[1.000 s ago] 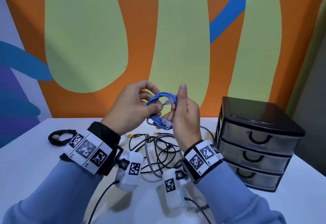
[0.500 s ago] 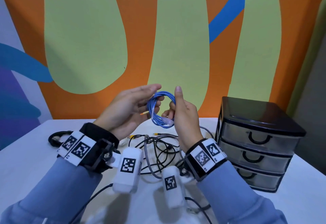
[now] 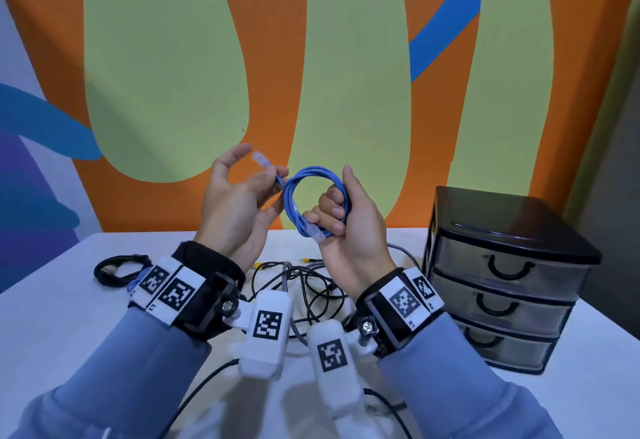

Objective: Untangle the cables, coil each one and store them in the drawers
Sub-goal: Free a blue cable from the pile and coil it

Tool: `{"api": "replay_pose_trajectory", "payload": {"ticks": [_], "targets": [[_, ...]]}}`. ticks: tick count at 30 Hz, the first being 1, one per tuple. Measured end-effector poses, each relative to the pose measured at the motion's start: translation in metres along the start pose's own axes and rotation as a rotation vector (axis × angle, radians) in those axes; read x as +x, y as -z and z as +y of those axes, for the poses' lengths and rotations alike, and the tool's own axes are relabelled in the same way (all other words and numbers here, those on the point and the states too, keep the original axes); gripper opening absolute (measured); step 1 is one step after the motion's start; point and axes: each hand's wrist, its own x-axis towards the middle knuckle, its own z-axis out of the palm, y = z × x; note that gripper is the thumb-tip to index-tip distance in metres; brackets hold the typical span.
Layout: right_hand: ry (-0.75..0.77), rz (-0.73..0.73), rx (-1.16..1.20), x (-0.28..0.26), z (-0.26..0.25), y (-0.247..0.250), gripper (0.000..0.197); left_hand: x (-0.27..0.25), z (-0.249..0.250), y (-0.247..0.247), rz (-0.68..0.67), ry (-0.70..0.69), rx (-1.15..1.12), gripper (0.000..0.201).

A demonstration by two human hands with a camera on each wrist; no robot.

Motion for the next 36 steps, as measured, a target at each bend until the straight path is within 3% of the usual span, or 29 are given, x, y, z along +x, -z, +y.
{"api": "replay_pose_trajectory", "payload": {"ticks": [4,9,18,24,28,32,36], "targets": [[0.119,0.061,-0.163,0.002,-0.005,0.000,0.045,-0.006,0.005,0.000,-0.222,0.013,0.094,0.026],[0.155,0.095,-0.167,0.005,-0.009,0.001,0.038,-0.010,0.010,0.000,-0.324,-0.014,0.109,0.012],[0.072,0.186,0.132,0.007,-0.015,0.006,0.039,0.003,-0.011,0.002,-0.078,0.131,-0.044,0.008],[0.112,0.239,0.205,0.010,-0.010,0.007,0.041,0.002,-0.012,0.000,-0.060,0.079,-0.032,0.008],[0.168,0.257,-0.028,0.011,-0.013,0.009,0.041,-0.004,0.002,0.002,-0.283,-0.058,0.119,0.012],[0.297,0.217,-0.440,0.010,-0.011,0.008,0.042,-0.011,0.006,0.003,-0.482,-0.179,0.365,0.012],[0.350,0.135,-0.546,0.008,-0.014,0.010,0.048,-0.011,0.008,0.004,-0.504,-0.242,0.531,0.019]]}}
